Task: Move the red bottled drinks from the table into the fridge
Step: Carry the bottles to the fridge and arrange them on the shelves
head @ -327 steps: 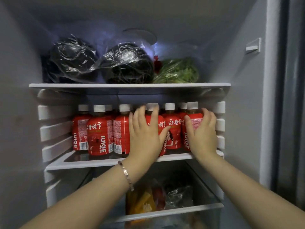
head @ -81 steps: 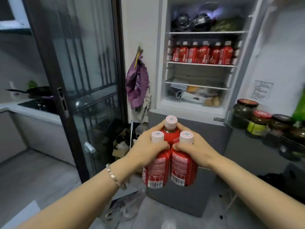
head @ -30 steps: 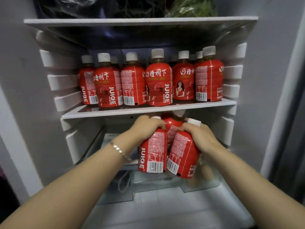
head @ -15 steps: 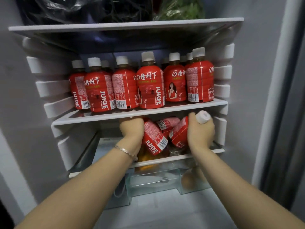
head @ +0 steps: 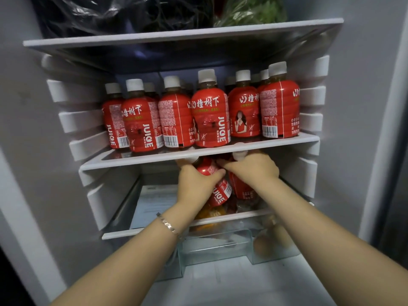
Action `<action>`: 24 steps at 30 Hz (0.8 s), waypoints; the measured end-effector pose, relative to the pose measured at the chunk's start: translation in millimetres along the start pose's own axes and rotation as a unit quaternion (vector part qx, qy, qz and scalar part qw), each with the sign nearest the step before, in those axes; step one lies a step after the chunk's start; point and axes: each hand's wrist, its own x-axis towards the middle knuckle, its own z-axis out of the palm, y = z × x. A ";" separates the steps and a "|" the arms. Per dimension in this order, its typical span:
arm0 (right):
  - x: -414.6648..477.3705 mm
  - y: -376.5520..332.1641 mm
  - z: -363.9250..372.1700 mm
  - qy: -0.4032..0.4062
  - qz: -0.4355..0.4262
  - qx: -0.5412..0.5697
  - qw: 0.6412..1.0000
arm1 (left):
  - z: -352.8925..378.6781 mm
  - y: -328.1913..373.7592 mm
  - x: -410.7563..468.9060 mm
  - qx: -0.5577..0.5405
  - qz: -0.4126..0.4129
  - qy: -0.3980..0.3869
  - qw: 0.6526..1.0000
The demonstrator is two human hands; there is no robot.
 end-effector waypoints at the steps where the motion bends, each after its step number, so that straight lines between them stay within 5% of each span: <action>1: -2.2 1.8 0.9 -0.005 0.003 0.025 1.000 | 0.7 0.2 -1.0 0.000 -0.005 -0.005 1.000; 6: -19.1 22.6 9.2 0.071 -0.044 0.213 0.974 | 2.3 1.5 -1.6 0.043 -0.061 -0.032 0.997; 12: -24.0 38.4 22.0 0.205 0.046 0.336 0.918 | 27.9 -8.6 -18.3 0.140 0.001 -0.064 0.988; 20: 6.0 58.5 28.7 0.017 0.116 0.137 0.984 | 51.9 -4.6 20.8 0.272 0.075 -0.138 0.949; 24: 14.8 50.9 26.3 -0.026 0.094 -0.014 0.995 | 61.8 -5.5 45.5 0.295 0.040 -0.119 0.947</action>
